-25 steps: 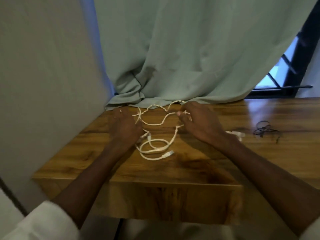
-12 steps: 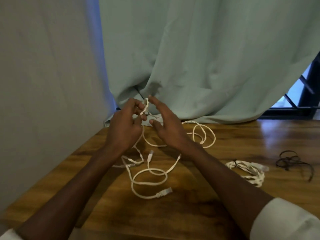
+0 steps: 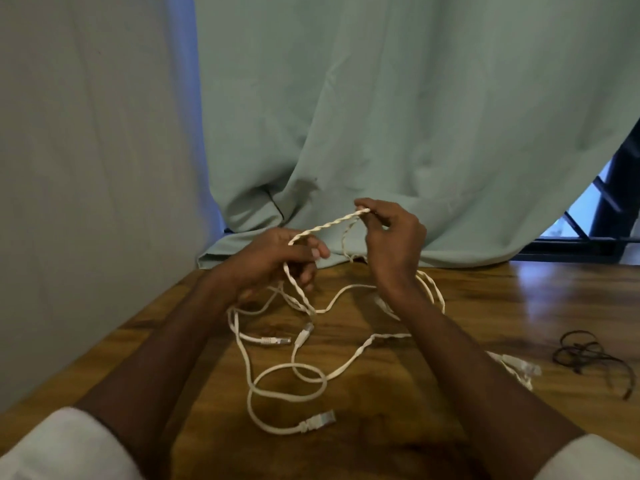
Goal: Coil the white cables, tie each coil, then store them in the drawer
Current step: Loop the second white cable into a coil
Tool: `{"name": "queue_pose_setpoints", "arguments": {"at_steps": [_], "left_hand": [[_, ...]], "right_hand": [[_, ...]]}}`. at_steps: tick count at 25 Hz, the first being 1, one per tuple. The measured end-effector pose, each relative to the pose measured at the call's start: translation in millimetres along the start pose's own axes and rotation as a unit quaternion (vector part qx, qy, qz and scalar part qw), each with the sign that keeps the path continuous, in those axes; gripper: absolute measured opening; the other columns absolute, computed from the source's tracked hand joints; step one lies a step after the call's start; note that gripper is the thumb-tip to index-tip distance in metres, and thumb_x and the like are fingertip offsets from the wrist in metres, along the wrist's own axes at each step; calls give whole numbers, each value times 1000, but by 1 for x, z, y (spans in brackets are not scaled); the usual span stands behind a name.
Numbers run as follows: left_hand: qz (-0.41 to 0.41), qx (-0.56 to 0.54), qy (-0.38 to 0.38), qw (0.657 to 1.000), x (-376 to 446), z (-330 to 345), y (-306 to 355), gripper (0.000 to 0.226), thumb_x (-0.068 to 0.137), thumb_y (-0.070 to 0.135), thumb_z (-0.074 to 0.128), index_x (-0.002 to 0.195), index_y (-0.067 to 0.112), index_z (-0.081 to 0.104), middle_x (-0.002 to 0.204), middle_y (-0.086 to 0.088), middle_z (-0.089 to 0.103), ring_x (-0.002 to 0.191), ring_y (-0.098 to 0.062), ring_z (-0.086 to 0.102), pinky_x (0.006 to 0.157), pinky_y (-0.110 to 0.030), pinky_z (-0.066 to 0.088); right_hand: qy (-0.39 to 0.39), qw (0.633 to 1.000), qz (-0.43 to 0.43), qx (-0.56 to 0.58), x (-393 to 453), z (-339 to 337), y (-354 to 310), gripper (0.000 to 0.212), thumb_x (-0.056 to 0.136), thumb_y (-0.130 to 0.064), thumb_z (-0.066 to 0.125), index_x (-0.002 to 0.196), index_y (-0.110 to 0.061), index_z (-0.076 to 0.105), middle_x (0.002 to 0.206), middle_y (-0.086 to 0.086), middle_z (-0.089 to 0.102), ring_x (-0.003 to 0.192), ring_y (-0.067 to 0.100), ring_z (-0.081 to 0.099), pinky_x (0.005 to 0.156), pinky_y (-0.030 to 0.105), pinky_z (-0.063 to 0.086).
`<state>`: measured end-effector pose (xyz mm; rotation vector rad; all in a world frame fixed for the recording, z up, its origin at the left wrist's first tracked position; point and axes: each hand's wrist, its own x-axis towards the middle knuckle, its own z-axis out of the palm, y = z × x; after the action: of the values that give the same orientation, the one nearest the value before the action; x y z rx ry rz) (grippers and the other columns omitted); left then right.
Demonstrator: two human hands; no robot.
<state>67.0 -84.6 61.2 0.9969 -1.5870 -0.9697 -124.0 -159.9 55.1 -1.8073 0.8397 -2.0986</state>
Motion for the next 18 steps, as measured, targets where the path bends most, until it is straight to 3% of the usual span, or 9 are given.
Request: {"name": "queue_pose_setpoints", "arguments": {"at_steps": [4, 7, 9, 11, 14, 16, 18], "left_hand": [[56, -306, 30, 950, -7, -14, -11, 28, 100, 21, 52, 113, 5, 71, 60, 2, 47, 58, -14, 53, 70, -32, 52], [90, -384, 19, 919, -8, -14, -8, 41, 102, 18, 44, 139, 5, 57, 68, 3, 49, 64, -13, 53, 74, -32, 53], [86, -335, 18, 938, -6, -13, -10, 38, 106, 18, 40, 140, 8, 56, 66, 1, 47, 56, -11, 50, 60, -28, 49], [83, -232, 21, 969, -5, -11, -13, 32, 109, 20, 39, 129, 8, 59, 61, 0, 41, 43, -8, 40, 45, -24, 32], [69, -157, 32, 985, -9, -7, -9, 29, 109, 23, 44, 108, 3, 65, 57, -3, 37, 39, -10, 34, 42, -23, 26], [71, -45, 71, 994, -12, -3, -9, 23, 106, 19, 54, 99, 2, 68, 59, -7, 47, 46, -14, 47, 48, -25, 43], [91, 170, 133, 972, -12, -2, -15, 6, 99, 11, 68, 99, 8, 73, 78, -3, 69, 71, -13, 67, 74, -27, 58]], "right_hand": [[-111, 980, -74, -150, 10, -7, 16, 16, 91, -23, 75, 105, -23, 84, 102, -3, 76, 94, 17, 70, 79, 32, 53], [-201, 921, -125, -310, 10, -10, 20, 20, 93, -31, 75, 112, -27, 81, 104, 3, 72, 96, 26, 64, 73, 34, 44], [-256, 894, -159, -331, 6, -7, 12, 35, 92, -37, 74, 127, -28, 73, 117, 3, 70, 109, 27, 63, 87, 41, 46], [-307, 906, -158, -244, 0, -2, -1, 50, 93, -47, 69, 139, -29, 61, 126, -1, 70, 114, 21, 63, 101, 44, 46], [-289, 945, -100, -118, -1, -1, -13, 30, 99, -37, 67, 126, -25, 72, 95, -6, 77, 84, 10, 71, 86, 36, 57], [-209, 971, -72, -90, 5, -6, -11, 15, 98, -29, 67, 104, -24, 80, 71, -8, 74, 65, 9, 70, 72, 41, 59], [-131, 991, 16, -14, 11, -13, -7, 11, 97, -23, 69, 96, -21, 80, 64, -3, 72, 60, 14, 72, 68, 47, 61]]}}
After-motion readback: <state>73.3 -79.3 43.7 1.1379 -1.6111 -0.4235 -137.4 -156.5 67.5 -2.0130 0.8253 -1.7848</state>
